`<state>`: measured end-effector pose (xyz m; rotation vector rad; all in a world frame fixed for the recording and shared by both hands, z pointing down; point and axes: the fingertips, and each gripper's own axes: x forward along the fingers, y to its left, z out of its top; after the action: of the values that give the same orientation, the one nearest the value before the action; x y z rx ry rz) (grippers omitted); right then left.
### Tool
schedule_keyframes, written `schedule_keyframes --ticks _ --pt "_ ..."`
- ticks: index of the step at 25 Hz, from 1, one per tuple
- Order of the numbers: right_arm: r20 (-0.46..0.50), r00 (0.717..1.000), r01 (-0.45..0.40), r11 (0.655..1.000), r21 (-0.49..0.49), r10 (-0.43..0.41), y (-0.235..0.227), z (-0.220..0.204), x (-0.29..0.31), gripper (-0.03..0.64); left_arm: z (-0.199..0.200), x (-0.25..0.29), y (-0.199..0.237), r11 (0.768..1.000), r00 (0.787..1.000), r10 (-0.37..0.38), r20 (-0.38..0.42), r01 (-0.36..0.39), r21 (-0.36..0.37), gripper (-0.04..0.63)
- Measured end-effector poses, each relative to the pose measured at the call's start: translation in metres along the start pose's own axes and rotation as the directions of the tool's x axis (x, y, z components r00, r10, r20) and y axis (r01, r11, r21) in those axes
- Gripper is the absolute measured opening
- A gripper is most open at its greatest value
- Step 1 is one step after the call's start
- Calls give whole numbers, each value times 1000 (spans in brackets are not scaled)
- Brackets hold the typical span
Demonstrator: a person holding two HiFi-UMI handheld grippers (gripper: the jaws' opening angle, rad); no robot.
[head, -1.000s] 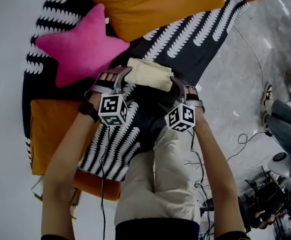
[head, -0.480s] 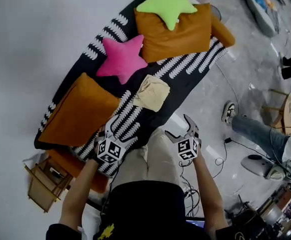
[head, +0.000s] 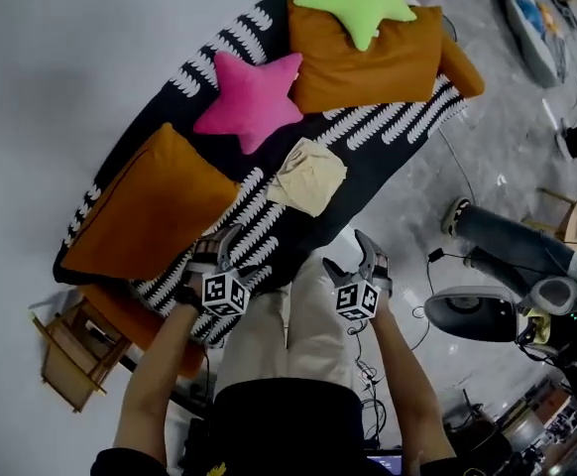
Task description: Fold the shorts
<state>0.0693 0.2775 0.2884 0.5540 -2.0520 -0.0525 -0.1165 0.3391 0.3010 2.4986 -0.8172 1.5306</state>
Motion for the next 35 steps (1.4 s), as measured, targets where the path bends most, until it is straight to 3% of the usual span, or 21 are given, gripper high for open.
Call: schedule_keyframes --ticks 2,5,6,10,13,15,17,18,19,23,24,25,28,32,35 --pt "-34 999 -26 1000 -10 26 16 -23 50 477 -15 59 -2 991 998 -44 -48 50 127 525" --pt "-71 997 -35 998 -50 32 26 -59 130 410 -36 156 7 952 986 -97 -134 131 278 525" --pt "-76 997 -34 997 -67 29 27 -70 156 358 -44 188 12 935 979 -111 -169 161 316 525" --pt "-106 993 -79 978 -195 59 50 -104 238 303 -69 278 28 841 969 -106 -225 208 499 525" --pt "-120 993 -62 930 -362 20 56 -121 277 253 -75 313 32 802 961 -138 -240 251 542 525" --pt "-103 995 -27 911 -411 -17 51 -119 287 213 -78 315 37 789 949 -189 -253 300 537 525" --pt "-79 996 -4 917 -400 -30 43 -113 288 147 -72 309 46 788 951 -218 -217 303 536 501" --pt "-68 997 3 923 -386 -32 40 -113 286 119 -67 307 49 790 957 -219 -190 288 542 391" --pt "-59 998 7 931 -366 -31 37 -114 284 100 -63 306 50 790 961 -216 -170 275 548 351" --pt "-31 1000 -8 980 -199 2 16 -100 262 74 -45 299 54 789 977 -175 -123 214 577 289" --pt "-24 1000 -13 988 -155 9 9 -92 255 72 -38 295 61 802 984 -150 -99 180 570 185" --pt "-17 1000 -20 992 -124 18 3 -86 250 69 -32 290 68 823 988 -132 -80 154 547 40" --pt "-16 997 -77 992 -101 76 13 -91 234 64 -31 276 57 879 985 -154 -82 174 443 28" --pt "-12 970 -244 961 -128 244 72 -101 192 63 -49 229 -5 874 963 -247 -105 268 404 26" --pt "43 939 -342 940 -13 342 70 -90 177 63 -40 204 -4 880 953 -290 -89 302 365 26"
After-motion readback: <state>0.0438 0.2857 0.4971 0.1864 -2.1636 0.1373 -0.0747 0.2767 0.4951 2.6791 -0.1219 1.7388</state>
